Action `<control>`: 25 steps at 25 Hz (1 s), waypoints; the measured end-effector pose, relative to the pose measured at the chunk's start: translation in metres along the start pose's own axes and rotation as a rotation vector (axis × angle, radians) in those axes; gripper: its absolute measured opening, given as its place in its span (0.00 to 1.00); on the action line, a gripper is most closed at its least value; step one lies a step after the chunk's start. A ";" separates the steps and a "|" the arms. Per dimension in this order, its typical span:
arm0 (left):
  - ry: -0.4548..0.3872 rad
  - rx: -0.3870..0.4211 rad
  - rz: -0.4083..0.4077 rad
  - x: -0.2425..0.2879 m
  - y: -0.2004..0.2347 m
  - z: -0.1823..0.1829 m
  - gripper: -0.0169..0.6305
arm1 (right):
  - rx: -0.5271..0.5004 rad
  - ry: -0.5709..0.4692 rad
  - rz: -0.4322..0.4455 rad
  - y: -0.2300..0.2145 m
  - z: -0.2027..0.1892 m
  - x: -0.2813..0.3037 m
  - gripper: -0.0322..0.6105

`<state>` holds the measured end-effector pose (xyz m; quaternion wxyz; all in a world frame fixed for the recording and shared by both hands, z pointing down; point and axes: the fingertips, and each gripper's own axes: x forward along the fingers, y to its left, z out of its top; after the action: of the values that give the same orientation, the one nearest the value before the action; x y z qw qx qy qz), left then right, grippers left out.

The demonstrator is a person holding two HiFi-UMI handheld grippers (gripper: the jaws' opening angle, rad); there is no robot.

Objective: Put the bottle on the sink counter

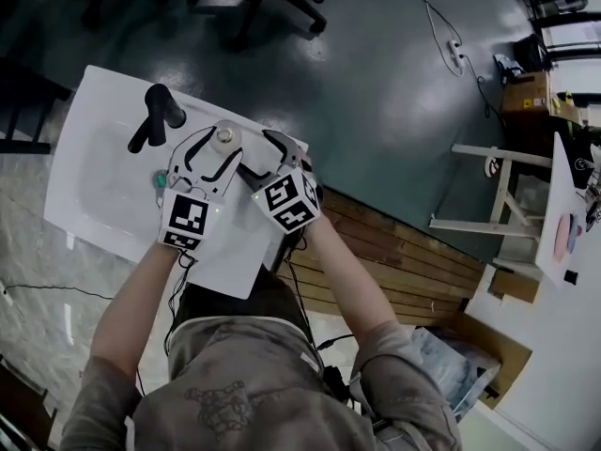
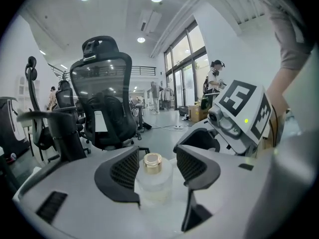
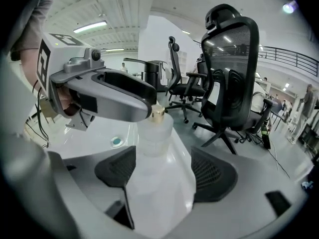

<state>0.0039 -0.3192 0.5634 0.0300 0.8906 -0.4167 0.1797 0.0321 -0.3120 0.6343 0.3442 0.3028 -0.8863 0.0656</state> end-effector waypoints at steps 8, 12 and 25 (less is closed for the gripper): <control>0.003 -0.007 0.009 -0.032 -0.006 0.025 0.37 | 0.097 -0.006 -0.090 -0.016 0.015 -0.051 0.54; -0.035 -0.040 0.031 -0.050 -0.004 0.044 0.36 | 0.159 -0.069 -0.144 -0.027 0.031 -0.081 0.54; -0.147 -0.023 0.148 -0.134 0.017 0.126 0.17 | 0.195 -0.323 -0.349 -0.030 0.117 -0.206 0.27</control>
<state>-0.0504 -0.2581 0.3980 -0.0037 0.8678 -0.4844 0.1109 0.1024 -0.2733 0.4099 0.1733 0.4895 -0.8536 0.0412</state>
